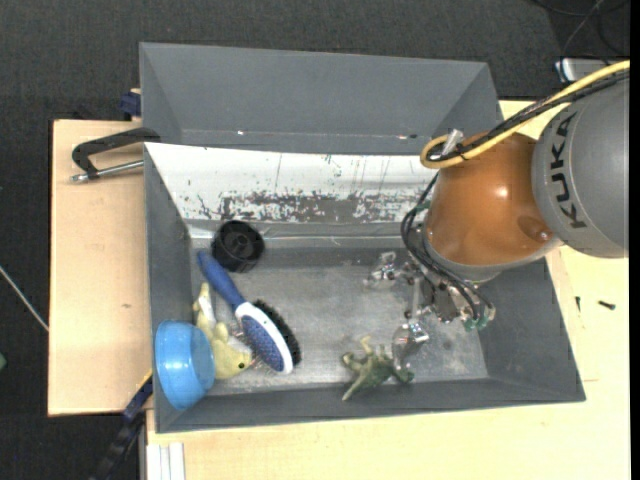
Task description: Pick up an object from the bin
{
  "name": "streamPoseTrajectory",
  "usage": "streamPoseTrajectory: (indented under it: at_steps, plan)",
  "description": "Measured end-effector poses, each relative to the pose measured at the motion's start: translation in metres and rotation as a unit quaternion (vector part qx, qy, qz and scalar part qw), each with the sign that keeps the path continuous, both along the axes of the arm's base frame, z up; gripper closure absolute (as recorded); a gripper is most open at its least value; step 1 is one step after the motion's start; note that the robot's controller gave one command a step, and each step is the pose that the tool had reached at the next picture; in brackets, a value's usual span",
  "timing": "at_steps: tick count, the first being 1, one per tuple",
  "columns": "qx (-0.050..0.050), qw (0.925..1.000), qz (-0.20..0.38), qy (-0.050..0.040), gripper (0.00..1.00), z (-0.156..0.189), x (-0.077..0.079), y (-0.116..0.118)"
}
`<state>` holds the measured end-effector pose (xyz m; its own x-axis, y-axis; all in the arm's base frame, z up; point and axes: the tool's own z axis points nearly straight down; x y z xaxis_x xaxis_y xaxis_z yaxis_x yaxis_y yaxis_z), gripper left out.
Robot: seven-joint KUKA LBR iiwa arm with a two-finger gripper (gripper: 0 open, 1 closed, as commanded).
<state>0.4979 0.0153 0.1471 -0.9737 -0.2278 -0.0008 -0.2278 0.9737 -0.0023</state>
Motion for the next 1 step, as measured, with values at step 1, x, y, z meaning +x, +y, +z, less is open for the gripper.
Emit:
streamPoseTrajectory:
  at_steps: [1]
  plan:
    - [0.002,0.9889,0.149,0.0024,0.0,-0.0576,-0.0077,0.0482]
